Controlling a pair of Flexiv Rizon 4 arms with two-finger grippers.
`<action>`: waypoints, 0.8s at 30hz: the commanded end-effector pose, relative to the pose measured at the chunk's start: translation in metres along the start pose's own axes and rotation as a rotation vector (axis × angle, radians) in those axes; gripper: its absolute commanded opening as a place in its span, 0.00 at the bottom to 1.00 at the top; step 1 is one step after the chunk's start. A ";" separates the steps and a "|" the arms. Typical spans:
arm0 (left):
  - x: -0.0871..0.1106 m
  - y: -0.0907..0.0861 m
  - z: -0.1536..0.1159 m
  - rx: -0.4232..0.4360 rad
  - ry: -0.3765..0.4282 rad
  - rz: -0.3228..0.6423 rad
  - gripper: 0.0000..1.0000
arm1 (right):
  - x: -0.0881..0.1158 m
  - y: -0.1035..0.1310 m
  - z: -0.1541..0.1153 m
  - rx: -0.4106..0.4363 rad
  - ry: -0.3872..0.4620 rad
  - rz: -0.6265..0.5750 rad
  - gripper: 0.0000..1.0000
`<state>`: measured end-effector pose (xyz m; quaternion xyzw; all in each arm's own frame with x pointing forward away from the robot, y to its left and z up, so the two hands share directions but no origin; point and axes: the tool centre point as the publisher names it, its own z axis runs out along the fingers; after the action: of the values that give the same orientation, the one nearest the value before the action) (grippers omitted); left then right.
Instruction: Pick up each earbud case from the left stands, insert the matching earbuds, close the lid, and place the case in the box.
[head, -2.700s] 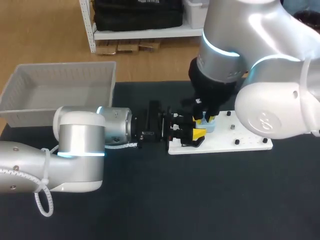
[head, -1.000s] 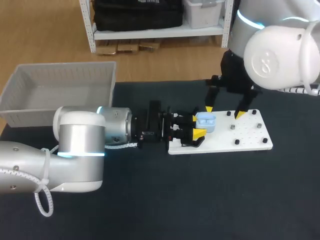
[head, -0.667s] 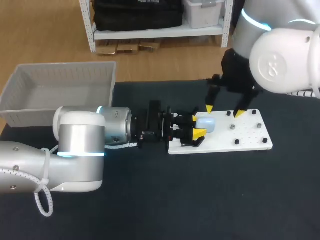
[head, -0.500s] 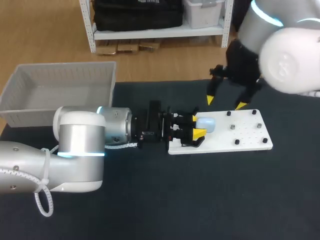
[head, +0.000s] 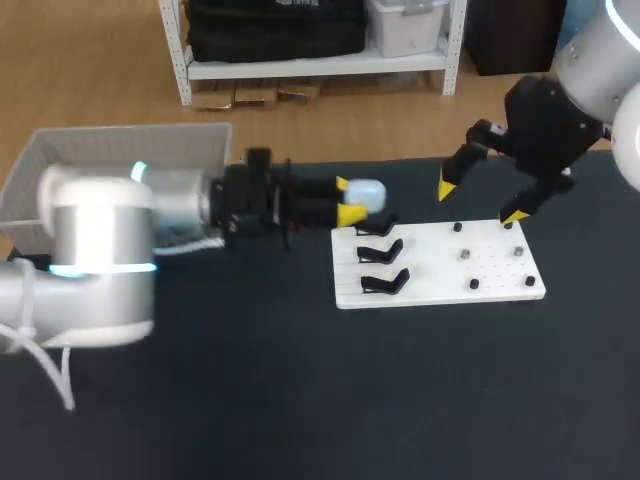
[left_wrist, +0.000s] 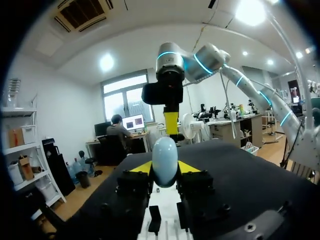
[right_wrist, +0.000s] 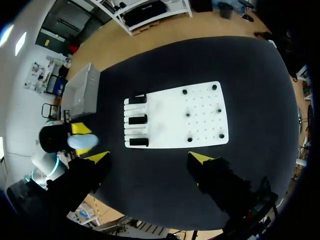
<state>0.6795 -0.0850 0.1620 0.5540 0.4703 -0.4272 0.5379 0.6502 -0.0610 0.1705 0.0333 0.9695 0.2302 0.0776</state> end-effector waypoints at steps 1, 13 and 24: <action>-0.053 0.000 -0.053 -0.052 0.083 0.005 0.00 | 0.001 0.000 0.000 0.000 -0.003 0.000 1.00; -0.063 0.058 -0.152 -0.359 0.143 -0.089 0.00 | 0.001 0.000 0.000 0.000 -0.003 0.000 1.00; -0.008 0.088 -0.219 -0.549 0.195 -0.305 0.00 | 0.001 0.000 0.000 0.000 -0.003 0.000 1.00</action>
<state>0.7550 0.1280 0.2097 0.3739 0.6895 -0.3132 0.5354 0.6497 -0.0607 0.1705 0.0343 0.9696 0.2289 0.0787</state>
